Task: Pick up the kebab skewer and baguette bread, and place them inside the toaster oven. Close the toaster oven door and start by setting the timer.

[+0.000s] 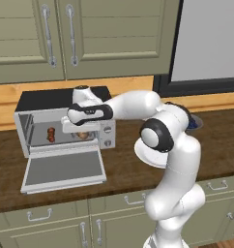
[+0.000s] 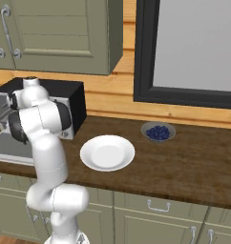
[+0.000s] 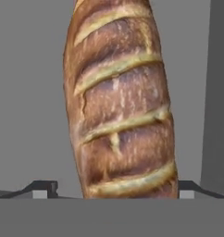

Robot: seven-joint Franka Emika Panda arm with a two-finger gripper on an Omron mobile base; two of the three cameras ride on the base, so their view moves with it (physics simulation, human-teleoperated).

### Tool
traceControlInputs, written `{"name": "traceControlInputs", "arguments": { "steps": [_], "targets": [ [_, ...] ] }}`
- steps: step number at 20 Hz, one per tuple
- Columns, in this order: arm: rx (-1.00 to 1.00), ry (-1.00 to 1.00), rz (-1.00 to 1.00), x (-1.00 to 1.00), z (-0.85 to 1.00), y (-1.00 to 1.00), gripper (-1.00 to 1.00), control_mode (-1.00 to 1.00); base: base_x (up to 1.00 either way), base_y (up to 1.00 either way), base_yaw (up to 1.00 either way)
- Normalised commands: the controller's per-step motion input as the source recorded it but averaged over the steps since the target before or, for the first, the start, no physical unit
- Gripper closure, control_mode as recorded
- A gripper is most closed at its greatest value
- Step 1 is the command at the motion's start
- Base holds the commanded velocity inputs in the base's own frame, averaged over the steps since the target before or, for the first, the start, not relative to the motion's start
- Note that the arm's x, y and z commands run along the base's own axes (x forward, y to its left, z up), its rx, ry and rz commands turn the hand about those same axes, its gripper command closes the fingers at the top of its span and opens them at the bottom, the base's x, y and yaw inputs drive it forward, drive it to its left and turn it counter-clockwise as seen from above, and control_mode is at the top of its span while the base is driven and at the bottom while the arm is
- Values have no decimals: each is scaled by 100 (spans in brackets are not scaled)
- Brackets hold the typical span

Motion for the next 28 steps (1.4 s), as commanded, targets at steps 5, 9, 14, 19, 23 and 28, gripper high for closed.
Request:
{"name": "traceControlInputs", "arguments": {
  "steps": [5, 9, 14, 19, 23, 28],
  "targets": [
    [0, -9, 0, -35, 9, 0, -100, -100, 0, 0, 0],
    [0, -4, -5, -65, 26, 3, -100, -100, 0, 0, 0],
    [0, -5, -8, -75, 22, 0, -100, -100, 0, 0, 0],
    [0, 0, -23, -70, -6, 0, -100, -100, 0, 0, 0],
    [2, 0, -31, -11, -21, 0, -100, -100, 0, 0, 0],
    [4, 0, -32, 22, -44, 11, -100, -100, 0, 0, 0]
  ]
}}
